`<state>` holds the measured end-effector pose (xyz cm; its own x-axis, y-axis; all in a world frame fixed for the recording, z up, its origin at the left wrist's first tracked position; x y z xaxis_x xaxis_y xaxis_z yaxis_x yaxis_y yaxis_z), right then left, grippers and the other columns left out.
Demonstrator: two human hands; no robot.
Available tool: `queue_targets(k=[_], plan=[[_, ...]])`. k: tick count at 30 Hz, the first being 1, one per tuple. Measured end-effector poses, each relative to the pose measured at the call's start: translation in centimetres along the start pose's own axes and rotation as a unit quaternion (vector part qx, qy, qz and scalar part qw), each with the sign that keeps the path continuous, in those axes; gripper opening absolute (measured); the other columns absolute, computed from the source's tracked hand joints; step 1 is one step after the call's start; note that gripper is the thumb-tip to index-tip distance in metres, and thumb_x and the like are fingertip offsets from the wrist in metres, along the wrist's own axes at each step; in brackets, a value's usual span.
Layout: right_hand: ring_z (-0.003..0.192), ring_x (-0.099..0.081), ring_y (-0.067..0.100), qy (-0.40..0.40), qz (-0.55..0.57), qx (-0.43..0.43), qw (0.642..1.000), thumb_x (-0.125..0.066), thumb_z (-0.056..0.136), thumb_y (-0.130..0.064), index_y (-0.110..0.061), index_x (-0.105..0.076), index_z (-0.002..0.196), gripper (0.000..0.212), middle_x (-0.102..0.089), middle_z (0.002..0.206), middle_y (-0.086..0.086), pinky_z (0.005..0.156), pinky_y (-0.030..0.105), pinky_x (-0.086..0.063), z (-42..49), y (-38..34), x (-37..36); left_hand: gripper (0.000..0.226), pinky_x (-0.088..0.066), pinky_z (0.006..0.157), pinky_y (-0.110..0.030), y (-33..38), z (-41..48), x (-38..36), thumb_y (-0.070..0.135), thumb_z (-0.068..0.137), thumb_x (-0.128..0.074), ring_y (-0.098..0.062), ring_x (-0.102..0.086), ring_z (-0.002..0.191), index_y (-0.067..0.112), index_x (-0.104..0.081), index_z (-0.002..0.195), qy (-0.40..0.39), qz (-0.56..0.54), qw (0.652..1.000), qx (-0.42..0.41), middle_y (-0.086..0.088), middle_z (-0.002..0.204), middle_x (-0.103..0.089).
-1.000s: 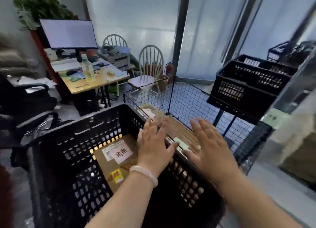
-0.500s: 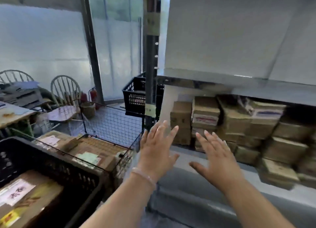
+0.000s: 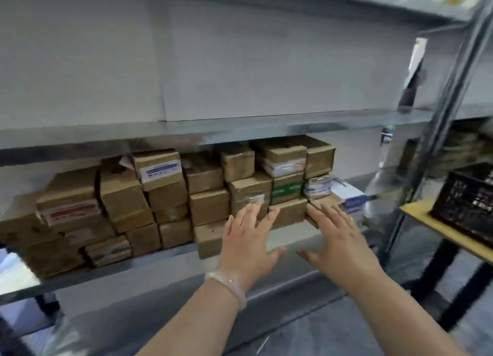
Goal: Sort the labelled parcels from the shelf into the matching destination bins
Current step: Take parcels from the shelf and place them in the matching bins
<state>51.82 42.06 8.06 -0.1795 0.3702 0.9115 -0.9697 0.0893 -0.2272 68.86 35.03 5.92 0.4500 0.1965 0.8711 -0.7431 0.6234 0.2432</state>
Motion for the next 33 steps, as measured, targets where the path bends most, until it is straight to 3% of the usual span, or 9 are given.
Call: queue_targets(k=[10,15,20,26,33], plan=[[0.148,0.011,0.007,-0.006,0.0,-0.119,0.993,-0.055,0.084,-0.067,-0.044,-0.001,0.153,0.091,0.003,0.163,-0.013,0.122,0.034,0.0,1.1,14.3,0.3,0.079,-0.006,0.122,-0.045,10.2,11.2,-10.0,0.063,0.089,-0.05,-0.02,-0.003,0.151,0.045,-0.009,0.154,-0.062,-0.052,0.992,-0.093,0.003,0.165,-0.006],[0.148,0.009,0.007,-0.013,-0.009,-0.148,0.989,-0.057,0.086,-0.063,-0.045,-0.002,0.153,0.088,0.002,0.163,-0.013,0.119,0.029,0.005,6.0,19.1,-1.0,0.079,-0.008,0.123,-0.044,11.1,17.2,-15.3,0.064,0.089,-0.05,-0.02,-0.003,0.151,0.044,-0.01,0.154,-0.087,-0.061,0.989,-0.106,0.003,0.165,-0.006],[0.149,0.005,0.009,-0.051,-0.032,-0.161,0.985,-0.057,0.086,-0.062,-0.042,-0.005,0.154,0.088,-0.001,0.163,-0.012,0.122,0.036,0.0,12.8,23.7,-2.9,0.079,-0.008,0.121,-0.042,11.0,24.7,-19.9,0.062,0.089,-0.052,-0.019,-0.008,0.151,0.042,-0.012,0.154,-0.094,-0.072,0.985,-0.125,0.004,0.165,-0.012],[0.149,0.0,0.009,-0.053,-0.037,-0.195,0.979,-0.057,0.085,-0.063,-0.043,-0.01,0.153,0.086,-0.006,0.163,-0.014,0.121,0.034,-0.001,16.8,29.5,-5.1,0.078,-0.009,0.12,-0.043,12.7,31.1,-26.7,0.06,0.09,-0.053,-0.02,-0.007,0.151,0.042,-0.014,0.154,-0.147,-0.082,0.976,-0.14,0.005,0.165,-0.01],[0.149,-0.006,0.01,-0.06,0.029,-0.209,0.976,-0.06,0.087,-0.056,-0.042,-0.017,0.153,0.08,-0.013,0.162,-0.012,0.119,0.033,-0.01,22.3,35.8,-7.6,0.076,-0.005,0.12,-0.041,13.4,35.4,-33.0,0.062,0.09,-0.049,-0.017,-0.002,0.151,0.043,-0.011,0.154,-0.185,-0.086,0.971,-0.124,0.006,0.165,-0.006]])
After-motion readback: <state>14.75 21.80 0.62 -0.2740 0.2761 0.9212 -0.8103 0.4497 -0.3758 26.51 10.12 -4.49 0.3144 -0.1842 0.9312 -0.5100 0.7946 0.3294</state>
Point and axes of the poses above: each hand's wrist, its own z-axis towards the middle knuckle, its own x-axis out of the back of the hand, y = z × x, the point moved 6 cm from there along z, towards the middle knuckle
